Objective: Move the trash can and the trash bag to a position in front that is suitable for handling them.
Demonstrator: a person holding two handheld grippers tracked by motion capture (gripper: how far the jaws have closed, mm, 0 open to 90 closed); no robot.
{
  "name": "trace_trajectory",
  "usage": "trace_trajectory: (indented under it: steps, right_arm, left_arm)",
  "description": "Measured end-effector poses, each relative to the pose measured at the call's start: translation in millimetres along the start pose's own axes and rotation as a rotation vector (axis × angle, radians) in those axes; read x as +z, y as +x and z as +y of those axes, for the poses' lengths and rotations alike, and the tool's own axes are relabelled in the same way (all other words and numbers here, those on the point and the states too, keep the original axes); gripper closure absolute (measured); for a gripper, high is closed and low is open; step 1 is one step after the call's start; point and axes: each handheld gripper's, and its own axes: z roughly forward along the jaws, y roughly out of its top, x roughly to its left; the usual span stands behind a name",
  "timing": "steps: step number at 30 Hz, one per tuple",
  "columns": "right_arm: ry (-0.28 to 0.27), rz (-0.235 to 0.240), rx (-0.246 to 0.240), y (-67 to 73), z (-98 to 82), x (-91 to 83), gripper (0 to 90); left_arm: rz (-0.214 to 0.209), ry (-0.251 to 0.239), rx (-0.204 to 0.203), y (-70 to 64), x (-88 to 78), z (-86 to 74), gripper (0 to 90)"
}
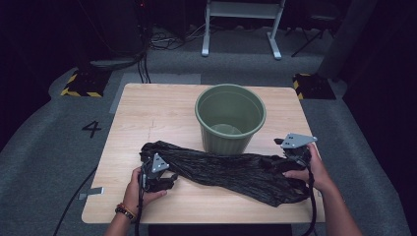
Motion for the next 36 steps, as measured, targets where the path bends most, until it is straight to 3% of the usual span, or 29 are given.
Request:
trace_trajectory:
  steps: [2,8,10,12,13,14,17,19,21,23,27,36]
  right_arm:
    - [0.01,0.007,-0.005,3.0,0.8,3.5,16.2]
    - [0.082,0.107,-0.039,7.1,1.5,9.5,16.4]
    - [0.064,0.113,-0.039,6.3,0.4,6.6,16.9]
    - [0.011,0.169,-0.025,4.7,-1.1,1.8,18.2]
    - [-0.008,0.173,-0.02,3.4,-1.6,-0.4,17.6]
    - [-0.028,0.141,0.005,0.6,-2.0,-3.0,15.7]
    - [-0.05,0.135,0.004,-1.2,-2.9,-6.5,15.6]
    - [-0.061,0.139,0.008,-1.3,-2.9,-7.6,15.7]
    - [-0.111,0.128,0.018,0.6,-1.0,-11.7,16.5]
    - [-0.114,0.113,0.021,2.5,1.2,-11.5,18.0]
    - [-0.114,0.076,0.016,14.4,18.8,1.3,20.7]
    - [-0.137,0.027,0.074,11.4,43.4,28.9,19.7]
  left_arm:
    - [0.001,-0.003,0.004,-1.1,0.7,0.4,39.8]
    - [0.01,0.013,0.022,-3.1,1.5,1.6,48.0]
    - [0.004,-0.001,0.024,-2.5,0.1,0.9,51.0]
    - [-0.002,-0.008,0.023,-1.9,-1.7,0.9,50.6]
    - [-0.002,-0.016,0.025,-1.5,-2.5,0.8,48.2]
    - [-0.01,-0.026,0.016,-1.5,-3.1,0.7,40.4]
    - [-0.019,-0.047,0.017,-3.1,-6.7,2.0,34.4]
    - [-0.018,-0.053,0.015,-4.3,-6.9,2.7,34.3]
    - [-0.023,-0.06,0.019,-6.1,-6.5,3.7,34.3]
    - [-0.027,-0.055,0.026,-6.5,-5.5,4.9,34.3]
    - [-0.046,-0.053,0.043,-11.2,-1.7,8.7,34.3]
    - [-0.071,-0.054,0.074,-20.0,2.5,14.3,34.5]
